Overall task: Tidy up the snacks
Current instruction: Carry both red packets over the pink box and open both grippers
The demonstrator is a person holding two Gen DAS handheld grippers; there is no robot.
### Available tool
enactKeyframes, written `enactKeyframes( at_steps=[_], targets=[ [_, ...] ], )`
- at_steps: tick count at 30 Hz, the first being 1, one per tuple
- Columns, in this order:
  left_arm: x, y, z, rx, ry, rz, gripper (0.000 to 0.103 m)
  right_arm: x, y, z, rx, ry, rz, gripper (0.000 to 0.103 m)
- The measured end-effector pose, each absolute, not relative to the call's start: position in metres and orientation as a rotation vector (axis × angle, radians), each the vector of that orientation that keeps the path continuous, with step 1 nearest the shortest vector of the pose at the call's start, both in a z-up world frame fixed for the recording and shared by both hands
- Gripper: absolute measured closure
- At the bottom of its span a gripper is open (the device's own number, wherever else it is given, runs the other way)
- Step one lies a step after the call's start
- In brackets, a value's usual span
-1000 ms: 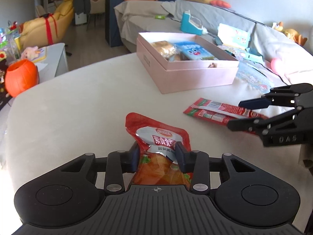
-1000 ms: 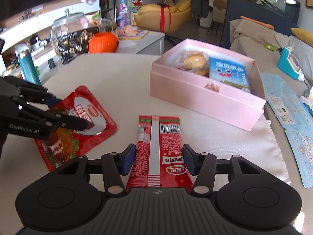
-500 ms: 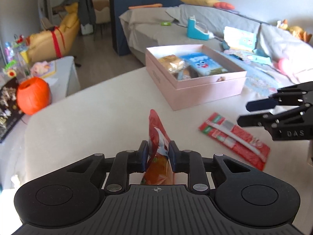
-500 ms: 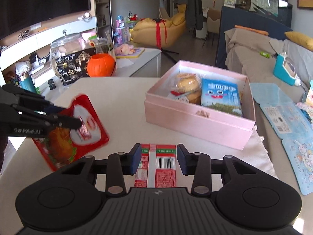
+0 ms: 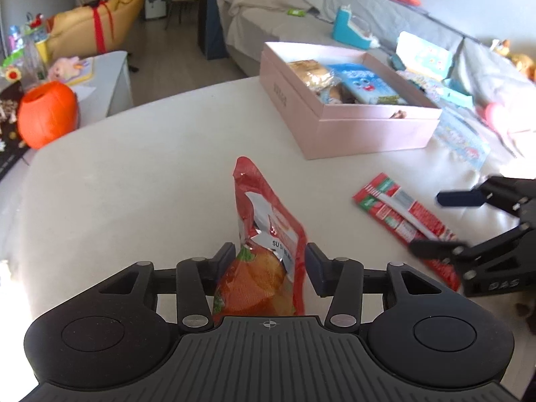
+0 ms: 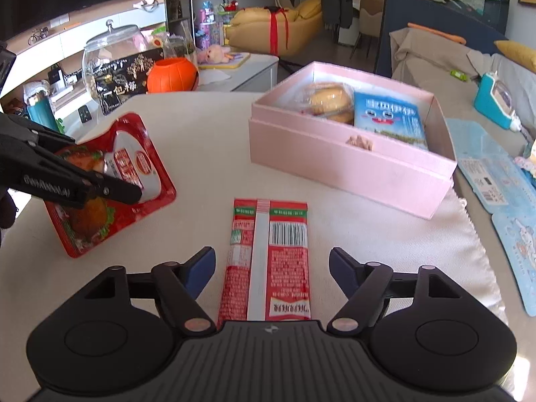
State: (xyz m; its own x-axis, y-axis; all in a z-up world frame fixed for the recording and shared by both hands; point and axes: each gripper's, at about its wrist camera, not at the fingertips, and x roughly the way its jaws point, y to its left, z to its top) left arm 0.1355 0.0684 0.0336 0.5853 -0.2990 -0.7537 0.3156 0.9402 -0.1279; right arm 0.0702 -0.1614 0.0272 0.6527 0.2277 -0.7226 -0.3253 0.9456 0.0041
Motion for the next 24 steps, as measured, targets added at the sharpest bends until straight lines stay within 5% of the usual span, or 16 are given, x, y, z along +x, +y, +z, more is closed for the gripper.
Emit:
enactKeyframes(
  at_steps=[5, 10, 12, 14, 24],
  targets=[
    [0.134, 0.064, 0.029, 0.0, 0.885, -0.429, 0.054, 0.073, -0.161, 0.013, -0.107, 0.831, 0.312, 0.022],
    [0.137, 0.062, 0.033, -0.013, 0.884, -0.401, 0.072, 0.073, -0.156, 0.011, -0.112, 0.824, 0.304, 0.021],
    [0.136, 0.06, 0.034, -0.001, 0.889, -0.389, 0.073, 0.071, -0.155, 0.013, -0.121, 0.823, 0.314, 0.03],
    [0.132, 0.057, 0.035, 0.023, 0.874, -0.394, 0.073, 0.068, -0.153, 0.017, -0.133, 0.82, 0.334, 0.051],
    [0.114, 0.05, 0.066, 0.032, 0.778, -0.434, 0.073, 0.058, -0.165, 0.05, -0.119, 0.75, 0.335, 0.057]
  ],
)
